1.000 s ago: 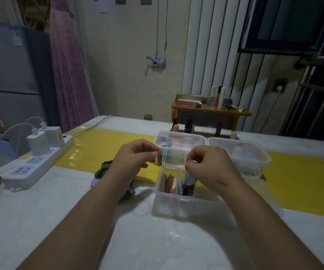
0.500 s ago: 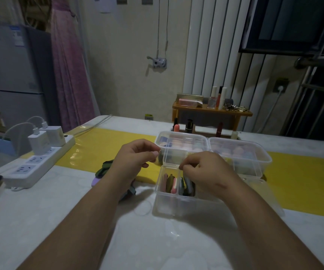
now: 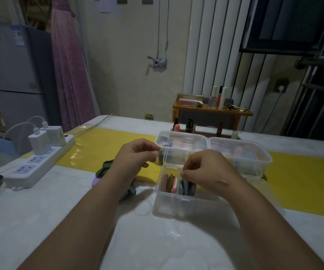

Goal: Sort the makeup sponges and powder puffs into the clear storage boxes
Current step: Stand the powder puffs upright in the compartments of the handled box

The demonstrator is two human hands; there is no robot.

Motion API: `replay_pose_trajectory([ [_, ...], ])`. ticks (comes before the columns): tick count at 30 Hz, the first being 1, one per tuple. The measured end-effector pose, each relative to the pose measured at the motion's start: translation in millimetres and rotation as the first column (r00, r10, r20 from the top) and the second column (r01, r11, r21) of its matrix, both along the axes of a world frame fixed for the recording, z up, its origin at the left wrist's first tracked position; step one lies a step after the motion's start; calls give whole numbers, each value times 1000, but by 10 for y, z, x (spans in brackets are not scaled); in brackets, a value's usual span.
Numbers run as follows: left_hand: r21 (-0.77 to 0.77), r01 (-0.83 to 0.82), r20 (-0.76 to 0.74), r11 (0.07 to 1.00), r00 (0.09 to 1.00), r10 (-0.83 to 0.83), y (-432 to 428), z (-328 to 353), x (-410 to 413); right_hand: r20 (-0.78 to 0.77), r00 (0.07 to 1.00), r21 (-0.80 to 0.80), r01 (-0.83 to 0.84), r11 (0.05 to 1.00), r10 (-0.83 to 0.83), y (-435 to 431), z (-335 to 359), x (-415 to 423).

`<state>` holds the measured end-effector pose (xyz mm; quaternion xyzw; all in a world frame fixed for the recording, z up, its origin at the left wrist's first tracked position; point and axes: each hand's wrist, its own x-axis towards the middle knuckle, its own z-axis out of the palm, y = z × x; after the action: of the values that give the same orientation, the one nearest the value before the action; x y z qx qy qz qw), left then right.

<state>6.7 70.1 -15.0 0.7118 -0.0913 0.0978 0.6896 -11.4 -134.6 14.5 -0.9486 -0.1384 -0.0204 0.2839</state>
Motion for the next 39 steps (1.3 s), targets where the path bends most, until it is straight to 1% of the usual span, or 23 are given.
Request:
replay_pose_trajectory([
  [2, 4, -2, 1, 1000, 1000, 2, 5, -3, -2, -2, 1000, 3, -4, 1000, 4, -18, 13, -7],
  [7, 18, -5, -1, 1000, 1000, 5, 11, -1, -14, -72, 997, -70, -34, 997, 29, -5, 4, -16],
  [11, 42, -17, 1, 999, 1000, 17, 13, 7, -19, -42, 999, -64, -17, 998, 14, -3, -2, -24],
  [16, 243, -94, -1, 965, 995, 97, -41, -50, -13, -15, 1000, -78, -6, 997, 5, 9, -2, -36],
  [21, 345, -47, -29, 937, 998, 61, -78, -92, -4, -36, 999, -144, -11, 990, 6, 34, 7, -46],
  [24, 457, -51, -16, 888, 998, 66, -105, -139, 5, -25, 1000, -186, -9, 982, 5, 47, 5, -47],
  [26, 498, -61, 1, 865, 998, 70, -135, -138, 6, -38, 999, -211, -27, 977, 19, 56, 14, -46],
  [29, 528, -83, 27, 845, 996, 81, -186, -97, -17, -30, 999, -227, -23, 974, 17, 51, 26, -49],
  [32, 547, -122, 50, 828, 992, 113, -211, -78, -36, 56, 998, -251, 19, 968, -6, 41, 43, -30],
  [39, 558, -217, 88, 801, 975, 202, -180, -86, -45, 97, 995, -194, 48, 980, -29, 89, -9, -16],
])
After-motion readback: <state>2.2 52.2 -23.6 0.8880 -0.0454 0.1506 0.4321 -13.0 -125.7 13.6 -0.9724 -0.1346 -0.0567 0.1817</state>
